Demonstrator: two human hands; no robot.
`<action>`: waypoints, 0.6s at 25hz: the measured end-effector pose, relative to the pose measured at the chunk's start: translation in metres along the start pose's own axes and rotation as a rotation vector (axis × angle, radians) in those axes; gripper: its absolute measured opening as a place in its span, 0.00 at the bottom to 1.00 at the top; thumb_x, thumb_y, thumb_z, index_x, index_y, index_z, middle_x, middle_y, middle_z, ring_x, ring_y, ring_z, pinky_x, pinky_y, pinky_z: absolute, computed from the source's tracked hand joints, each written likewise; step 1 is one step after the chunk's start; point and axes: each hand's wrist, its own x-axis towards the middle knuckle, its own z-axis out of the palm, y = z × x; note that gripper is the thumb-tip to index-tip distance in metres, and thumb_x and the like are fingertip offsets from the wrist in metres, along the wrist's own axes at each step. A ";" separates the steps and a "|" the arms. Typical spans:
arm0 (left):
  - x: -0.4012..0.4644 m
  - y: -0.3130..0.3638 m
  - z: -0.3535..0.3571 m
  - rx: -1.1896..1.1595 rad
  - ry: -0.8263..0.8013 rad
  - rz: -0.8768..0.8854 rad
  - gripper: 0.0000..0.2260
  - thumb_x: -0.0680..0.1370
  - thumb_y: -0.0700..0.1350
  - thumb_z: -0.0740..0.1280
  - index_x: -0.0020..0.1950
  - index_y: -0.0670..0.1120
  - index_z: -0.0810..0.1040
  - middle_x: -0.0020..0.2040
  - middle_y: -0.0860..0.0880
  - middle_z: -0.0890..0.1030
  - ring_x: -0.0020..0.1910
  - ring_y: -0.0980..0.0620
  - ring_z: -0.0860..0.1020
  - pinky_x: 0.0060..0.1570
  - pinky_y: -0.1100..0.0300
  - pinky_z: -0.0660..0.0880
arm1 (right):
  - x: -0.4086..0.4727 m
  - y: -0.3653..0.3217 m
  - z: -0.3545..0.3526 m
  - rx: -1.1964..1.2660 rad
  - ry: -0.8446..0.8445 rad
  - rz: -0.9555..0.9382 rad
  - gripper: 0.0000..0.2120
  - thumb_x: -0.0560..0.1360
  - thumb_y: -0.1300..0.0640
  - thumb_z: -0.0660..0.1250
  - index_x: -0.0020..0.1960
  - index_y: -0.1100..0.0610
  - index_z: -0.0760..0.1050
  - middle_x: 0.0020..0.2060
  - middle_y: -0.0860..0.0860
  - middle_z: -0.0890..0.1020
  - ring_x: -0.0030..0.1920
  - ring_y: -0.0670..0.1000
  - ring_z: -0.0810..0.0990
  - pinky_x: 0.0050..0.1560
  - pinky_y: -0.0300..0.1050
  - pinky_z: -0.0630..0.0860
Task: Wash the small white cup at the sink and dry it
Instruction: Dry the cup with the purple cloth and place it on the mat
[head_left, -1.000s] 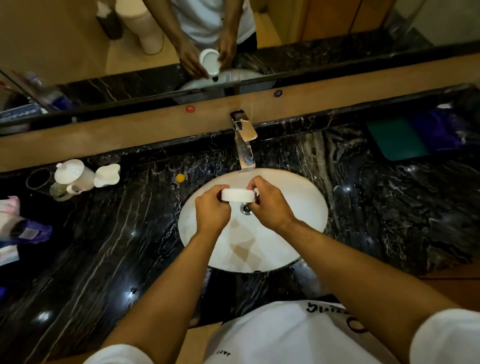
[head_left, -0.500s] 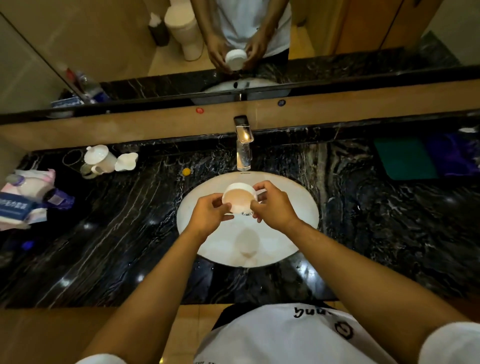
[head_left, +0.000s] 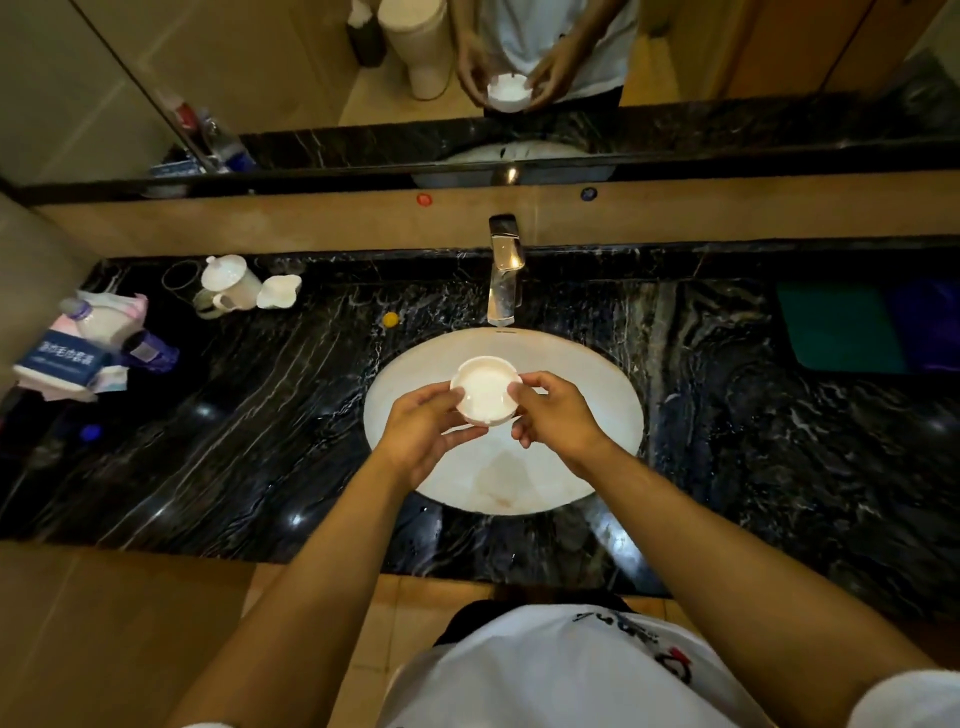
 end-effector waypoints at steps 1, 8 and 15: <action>0.000 -0.002 0.003 -0.053 -0.004 -0.033 0.10 0.78 0.39 0.71 0.58 0.38 0.80 0.54 0.36 0.85 0.50 0.36 0.86 0.45 0.44 0.83 | 0.000 0.000 -0.001 0.027 0.012 0.009 0.12 0.81 0.54 0.65 0.62 0.58 0.75 0.39 0.57 0.83 0.28 0.50 0.80 0.29 0.44 0.76; 0.024 -0.029 0.062 -0.052 -0.169 -0.223 0.11 0.81 0.44 0.67 0.63 0.46 0.75 0.64 0.39 0.78 0.61 0.34 0.80 0.50 0.39 0.83 | -0.014 0.008 -0.035 0.034 0.238 0.044 0.10 0.81 0.55 0.65 0.59 0.58 0.77 0.39 0.57 0.82 0.28 0.52 0.79 0.29 0.45 0.75; 0.034 -0.063 0.181 -0.018 -0.339 -0.380 0.13 0.81 0.38 0.64 0.65 0.36 0.72 0.59 0.32 0.82 0.55 0.31 0.83 0.47 0.37 0.82 | -0.022 0.018 -0.157 0.003 0.484 0.056 0.08 0.80 0.57 0.66 0.55 0.59 0.81 0.39 0.52 0.82 0.26 0.45 0.78 0.24 0.35 0.70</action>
